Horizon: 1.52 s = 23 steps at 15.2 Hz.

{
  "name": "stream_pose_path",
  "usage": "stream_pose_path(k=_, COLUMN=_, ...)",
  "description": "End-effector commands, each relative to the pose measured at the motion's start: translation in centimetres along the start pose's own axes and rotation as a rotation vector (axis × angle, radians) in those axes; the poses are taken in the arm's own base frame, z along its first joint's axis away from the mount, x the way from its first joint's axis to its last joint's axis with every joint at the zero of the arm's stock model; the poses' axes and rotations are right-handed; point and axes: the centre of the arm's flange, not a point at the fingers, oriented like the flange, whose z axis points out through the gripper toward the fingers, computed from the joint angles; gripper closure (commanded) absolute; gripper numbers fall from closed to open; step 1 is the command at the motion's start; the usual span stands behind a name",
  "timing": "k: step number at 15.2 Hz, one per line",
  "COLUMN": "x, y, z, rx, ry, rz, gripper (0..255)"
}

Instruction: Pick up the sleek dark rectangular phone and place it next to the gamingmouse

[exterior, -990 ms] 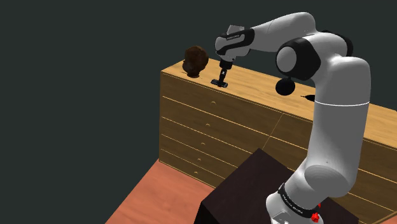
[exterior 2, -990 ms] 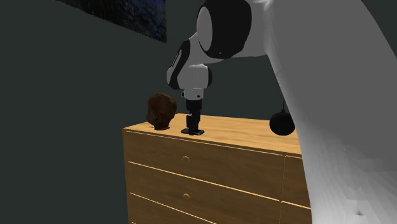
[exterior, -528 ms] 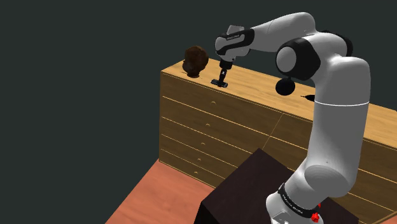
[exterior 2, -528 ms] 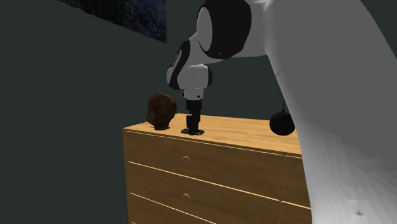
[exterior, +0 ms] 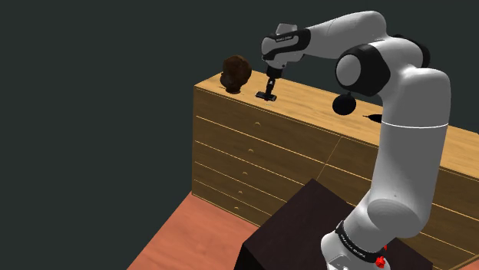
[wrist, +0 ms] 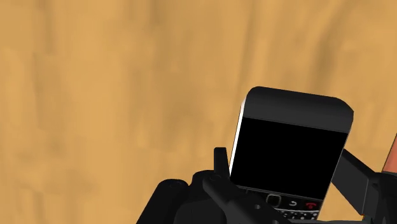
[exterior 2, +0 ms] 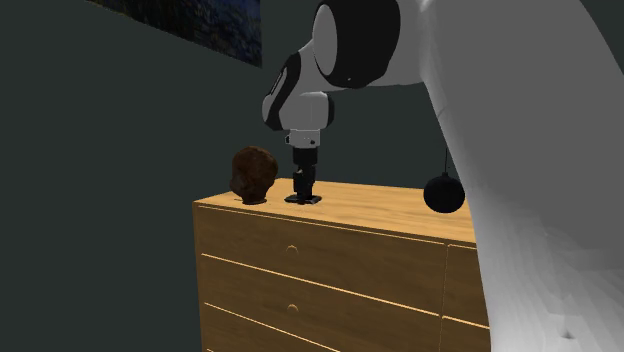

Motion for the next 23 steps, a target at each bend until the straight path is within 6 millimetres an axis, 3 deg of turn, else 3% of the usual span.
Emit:
stream_pose_path(k=1, x=0.2, y=0.1, z=-0.9, rx=0.0, ry=0.0, rz=0.0, gripper=255)
stream_pose_path(k=15, x=0.4, y=0.5, z=-8.3, rx=0.0, ry=0.0, rz=0.0, gripper=255)
stream_pose_path(k=23, x=-10.1, y=-0.7, z=-8.6, rx=0.0, ry=0.0, rz=0.0, gripper=255)
